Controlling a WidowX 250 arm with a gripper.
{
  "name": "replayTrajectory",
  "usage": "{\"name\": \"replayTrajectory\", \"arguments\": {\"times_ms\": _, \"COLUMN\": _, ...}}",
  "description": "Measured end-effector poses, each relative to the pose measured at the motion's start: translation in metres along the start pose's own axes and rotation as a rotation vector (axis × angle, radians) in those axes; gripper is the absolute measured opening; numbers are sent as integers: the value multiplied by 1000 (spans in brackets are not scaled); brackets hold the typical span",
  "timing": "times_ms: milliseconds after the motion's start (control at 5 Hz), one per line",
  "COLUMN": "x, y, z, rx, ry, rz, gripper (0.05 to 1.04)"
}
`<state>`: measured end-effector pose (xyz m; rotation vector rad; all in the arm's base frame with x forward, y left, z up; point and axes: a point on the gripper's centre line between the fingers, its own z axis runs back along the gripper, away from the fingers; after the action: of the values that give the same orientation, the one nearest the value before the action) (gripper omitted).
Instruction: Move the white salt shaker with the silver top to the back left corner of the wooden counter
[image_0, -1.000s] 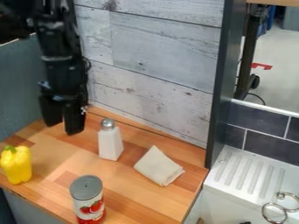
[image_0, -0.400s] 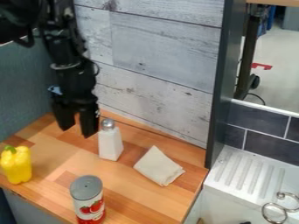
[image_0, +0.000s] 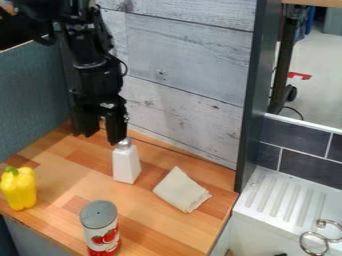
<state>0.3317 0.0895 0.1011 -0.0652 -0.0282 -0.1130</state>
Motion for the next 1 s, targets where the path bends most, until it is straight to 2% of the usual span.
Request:
{"name": "replayTrajectory", "arguments": {"times_ms": 400, "x": 13, "y": 3, "z": -7, "rx": 26, "ry": 28, "rz": 11, "gripper": 1001}}
{"name": "replayTrajectory", "arguments": {"times_ms": 600, "x": 19, "y": 2, "z": -17, "rx": 53, "ry": 43, "rz": 24, "gripper": 1001}}
{"name": "replayTrajectory", "arguments": {"times_ms": 800, "x": 24, "y": 1, "z": -27, "rx": 55, "ry": 44, "rz": 29, "gripper": 1001}}
{"name": "replayTrajectory", "arguments": {"times_ms": 1000, "x": 27, "y": -1, "z": -38, "rx": 26, "ry": 46, "rz": 43, "gripper": 1001}}
